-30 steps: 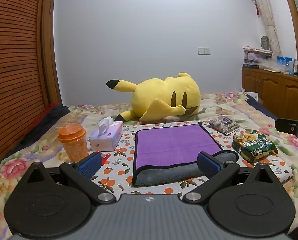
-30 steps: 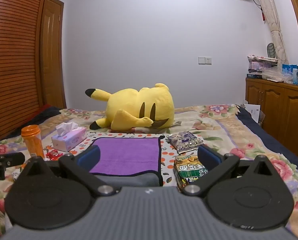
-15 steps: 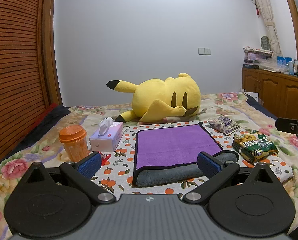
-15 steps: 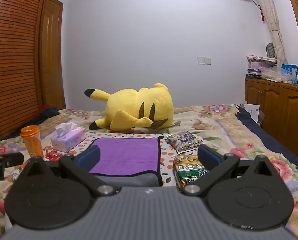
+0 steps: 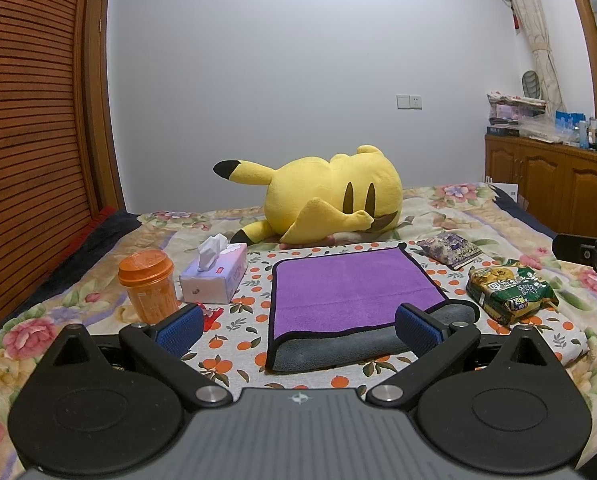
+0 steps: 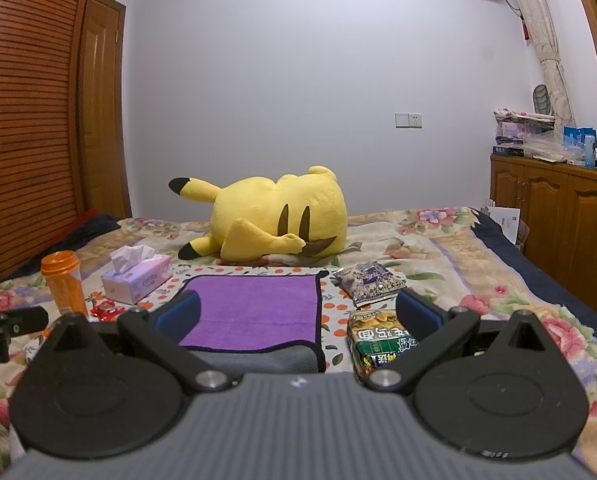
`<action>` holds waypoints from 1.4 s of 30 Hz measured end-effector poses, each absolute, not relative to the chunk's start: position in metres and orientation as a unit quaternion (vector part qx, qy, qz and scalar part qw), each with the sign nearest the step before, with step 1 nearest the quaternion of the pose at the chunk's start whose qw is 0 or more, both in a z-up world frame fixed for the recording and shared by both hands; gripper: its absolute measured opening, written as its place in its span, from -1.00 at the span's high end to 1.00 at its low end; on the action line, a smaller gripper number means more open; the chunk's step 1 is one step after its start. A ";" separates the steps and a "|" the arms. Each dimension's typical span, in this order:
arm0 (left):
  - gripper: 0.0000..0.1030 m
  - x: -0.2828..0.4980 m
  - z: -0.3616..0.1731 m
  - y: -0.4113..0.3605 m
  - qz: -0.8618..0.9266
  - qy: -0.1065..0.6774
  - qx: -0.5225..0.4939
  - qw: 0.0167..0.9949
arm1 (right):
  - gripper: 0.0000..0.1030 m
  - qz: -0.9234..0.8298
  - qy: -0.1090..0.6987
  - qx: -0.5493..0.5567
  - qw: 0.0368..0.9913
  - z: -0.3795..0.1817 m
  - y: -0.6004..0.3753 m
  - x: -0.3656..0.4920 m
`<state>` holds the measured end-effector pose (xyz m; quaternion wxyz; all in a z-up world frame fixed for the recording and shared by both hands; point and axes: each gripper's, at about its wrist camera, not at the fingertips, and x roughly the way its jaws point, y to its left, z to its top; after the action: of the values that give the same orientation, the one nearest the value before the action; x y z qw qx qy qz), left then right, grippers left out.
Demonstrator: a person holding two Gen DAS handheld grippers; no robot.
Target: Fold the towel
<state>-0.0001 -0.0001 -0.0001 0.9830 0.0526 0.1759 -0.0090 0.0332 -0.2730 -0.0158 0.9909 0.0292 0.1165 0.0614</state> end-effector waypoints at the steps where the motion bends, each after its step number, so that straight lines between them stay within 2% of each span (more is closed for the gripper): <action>1: -1.00 0.000 0.000 0.000 -0.009 0.176 0.053 0.983 | -1.00 0.061 0.117 0.029 0.991 -0.016 -0.273 0.033; 42: -1.00 0.000 0.000 -0.001 -0.008 0.175 0.056 0.983 | -1.00 0.061 0.118 0.030 0.991 -0.016 -0.277 0.034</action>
<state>0.0001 -0.0007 -0.0003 0.9829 0.0564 0.1750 -0.0082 0.0339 -0.2770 -0.0159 0.9907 0.0296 0.1179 0.0614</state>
